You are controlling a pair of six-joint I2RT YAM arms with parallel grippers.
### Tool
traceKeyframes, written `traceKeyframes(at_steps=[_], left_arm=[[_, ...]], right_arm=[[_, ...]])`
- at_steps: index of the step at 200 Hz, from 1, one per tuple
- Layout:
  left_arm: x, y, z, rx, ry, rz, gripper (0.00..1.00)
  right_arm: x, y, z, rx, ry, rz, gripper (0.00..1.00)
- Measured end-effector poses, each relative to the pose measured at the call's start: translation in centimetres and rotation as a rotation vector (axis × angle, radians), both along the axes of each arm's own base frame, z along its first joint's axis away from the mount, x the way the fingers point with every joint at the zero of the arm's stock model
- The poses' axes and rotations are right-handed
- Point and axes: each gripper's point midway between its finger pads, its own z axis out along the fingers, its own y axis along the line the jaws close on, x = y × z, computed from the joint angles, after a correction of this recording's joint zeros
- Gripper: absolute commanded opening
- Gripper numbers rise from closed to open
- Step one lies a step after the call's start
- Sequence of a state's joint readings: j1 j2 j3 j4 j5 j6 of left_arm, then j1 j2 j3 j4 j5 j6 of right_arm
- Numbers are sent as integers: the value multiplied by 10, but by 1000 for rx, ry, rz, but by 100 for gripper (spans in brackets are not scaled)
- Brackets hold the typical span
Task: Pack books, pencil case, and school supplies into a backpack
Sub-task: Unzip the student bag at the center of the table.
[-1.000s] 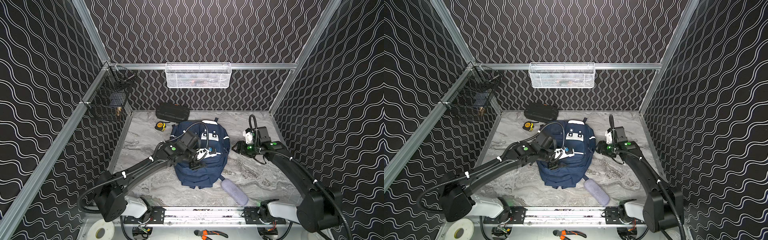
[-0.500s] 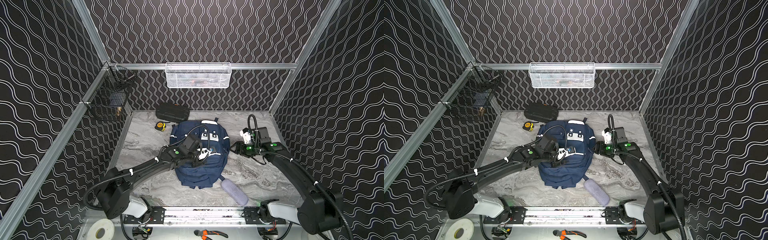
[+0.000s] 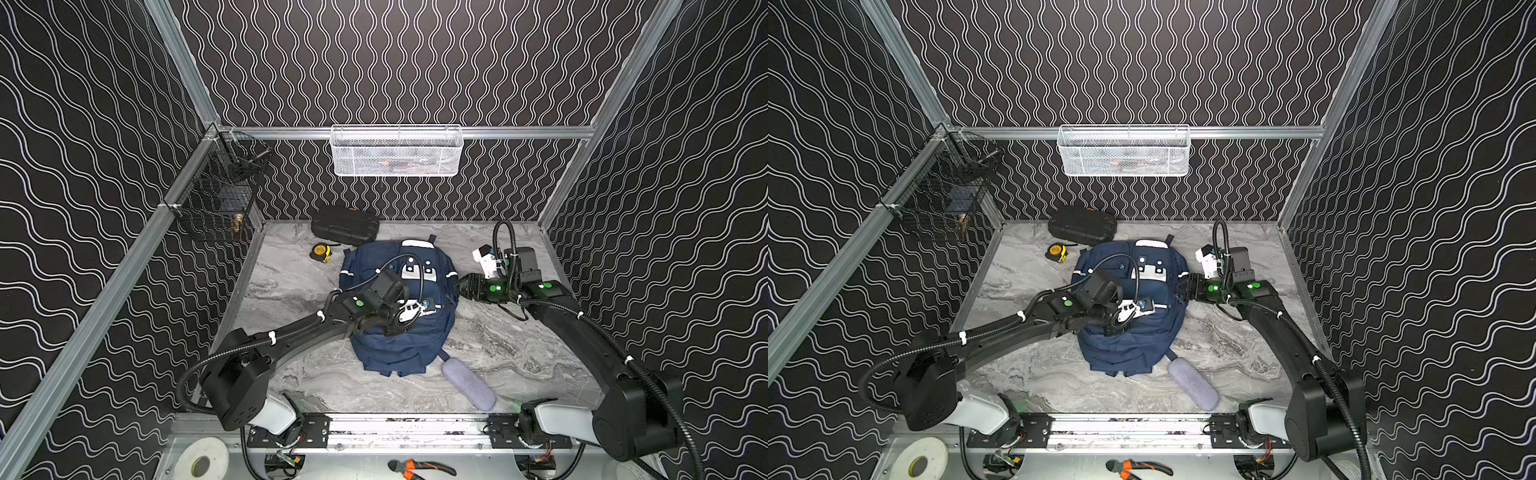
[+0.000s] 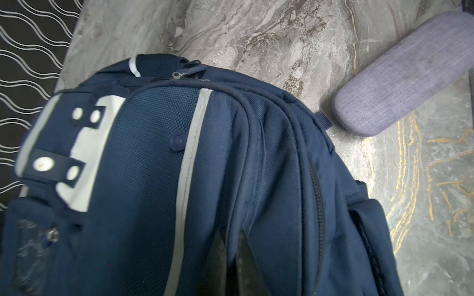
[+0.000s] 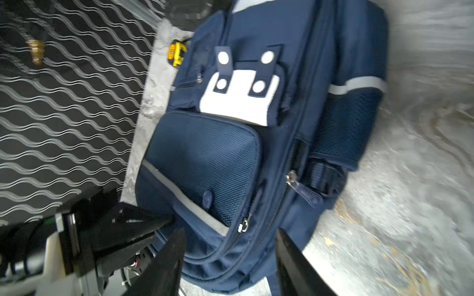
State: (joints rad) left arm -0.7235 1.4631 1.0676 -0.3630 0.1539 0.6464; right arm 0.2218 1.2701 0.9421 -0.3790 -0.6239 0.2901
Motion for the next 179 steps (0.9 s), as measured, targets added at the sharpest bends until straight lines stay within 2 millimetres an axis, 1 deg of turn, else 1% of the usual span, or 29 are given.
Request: traceKeyframes(at_steps=[12,34,53,70,81,110,142,179], left_arm=[[4,8,14,-24,-25,12,0],[12,25,40,-87,-59,42,0],[11,34,52,-116,-76,38,0],[7,36,53,-127,-61,29,0],[6,38,53,-136,-49,25,0],[7,42,55,-164,-37,23,0],[4,46,58,-201,-42,20,0],[-1,50,57,-243,-40,19,0]], right_arm=[[-5,6,4,44,-36,38,61],[-11,18,17,129,-122,114,61],[-16,30,31,193,-207,185,61],[-19,41,43,227,-270,240,61],[-18,46,46,236,-294,268,61],[-15,55,41,230,-310,304,60],[-21,56,36,220,-368,331,59],[-23,57,35,192,-447,379,56]])
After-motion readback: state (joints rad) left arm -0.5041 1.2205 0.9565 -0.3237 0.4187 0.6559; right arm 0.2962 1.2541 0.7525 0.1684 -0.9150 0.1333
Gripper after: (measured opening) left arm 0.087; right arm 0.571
